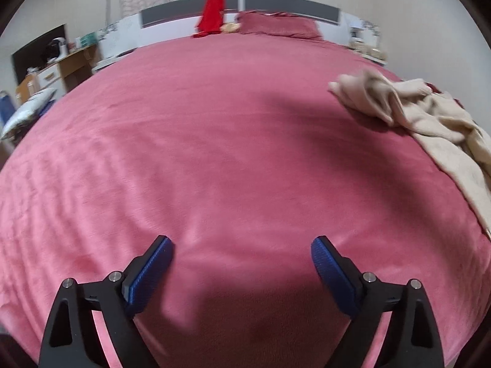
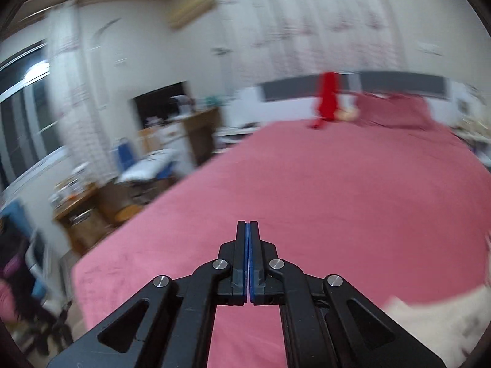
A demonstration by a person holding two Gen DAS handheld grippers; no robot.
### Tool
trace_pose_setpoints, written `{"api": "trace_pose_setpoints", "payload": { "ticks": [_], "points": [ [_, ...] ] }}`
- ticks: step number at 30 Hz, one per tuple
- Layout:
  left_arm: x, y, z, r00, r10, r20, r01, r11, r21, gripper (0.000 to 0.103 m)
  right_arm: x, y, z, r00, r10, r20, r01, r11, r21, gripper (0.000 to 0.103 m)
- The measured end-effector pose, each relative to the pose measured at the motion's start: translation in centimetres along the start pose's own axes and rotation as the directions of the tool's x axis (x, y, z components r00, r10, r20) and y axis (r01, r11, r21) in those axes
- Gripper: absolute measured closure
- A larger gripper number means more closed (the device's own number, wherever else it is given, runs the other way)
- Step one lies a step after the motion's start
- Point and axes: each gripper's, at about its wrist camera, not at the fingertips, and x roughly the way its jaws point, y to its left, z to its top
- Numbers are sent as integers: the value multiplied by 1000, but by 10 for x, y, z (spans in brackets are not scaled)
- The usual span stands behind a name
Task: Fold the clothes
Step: 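Lift the sweater with the right tool and swing it over the bed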
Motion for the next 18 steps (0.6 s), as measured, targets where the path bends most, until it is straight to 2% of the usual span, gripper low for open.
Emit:
{"api": "trace_pose_setpoints", "payload": {
  "ticks": [1, 2, 3, 4, 6, 7, 8, 9, 10, 12, 14, 16, 17, 18],
  "points": [
    [-2, 9, -2, 1000, 13, -9, -13, 999, -31, 8, 6, 16, -2, 999, 39, -15, -39, 999, 0, 91],
    [-5, 18, -3, 1000, 25, -17, -26, 998, -61, 9, 10, 25, -13, 999, 32, -34, -32, 999, -6, 62],
    [-6, 21, -4, 999, 27, -19, -28, 997, -74, 9, 12, 27, -30, 998, -12, -58, 11, 1000, -18, 26],
    [-8, 19, -4, 1000, 21, -14, -22, 997, -71, 9, 15, 30, -47, 995, -56, -81, 53, 998, -30, 20],
    [-10, 15, -3, 1000, 8, -4, -9, 998, -66, 12, 11, 11, -82, 979, -161, -127, 155, 986, -55, 20],
    [-11, 13, -3, 1000, 2, 1, -2, 998, -63, 15, 5, -3, -100, 962, -230, -147, 221, 972, -75, 20],
    [-12, 11, -3, 1000, -4, 6, 4, 998, -60, 15, -4, -23, -118, 932, -323, -165, 307, 945, -117, 20],
    [-13, 10, -3, 1000, -10, 11, 11, 998, -58, 15, -15, -49, -136, 887, -425, -180, 396, 901, -175, 20],
    [-14, 8, -3, 1000, -17, 16, 17, 998, -55, 15, -25, -75, -153, 832, -522, -187, 478, 847, -233, 20],
    [-17, 4, -3, 999, -29, 25, 30, 998, -49, 15, -46, -121, -184, 707, -683, -185, 604, 718, -346, 20],
    [-19, 0, -2, 999, -42, 35, 43, 998, -43, 15, -68, -160, -203, 585, -795, -161, 665, 584, -465, 20],
    [-21, -9, -1, 998, -56, 43, 57, 998, -24, 15, -83, -197, -220, 445, -887, -122, 691, 427, -583, 20],
    [-21, -20, 1, 997, -66, 44, 66, 998, 4, 15, -86, -214, -228, 388, -916, -106, 681, 362, -636, 20],
    [-22, -31, 3, 996, -75, 45, 74, 997, 32, 15, -85, -229, -237, 344, -934, -96, 659, 312, -684, 20]
  ]
}}
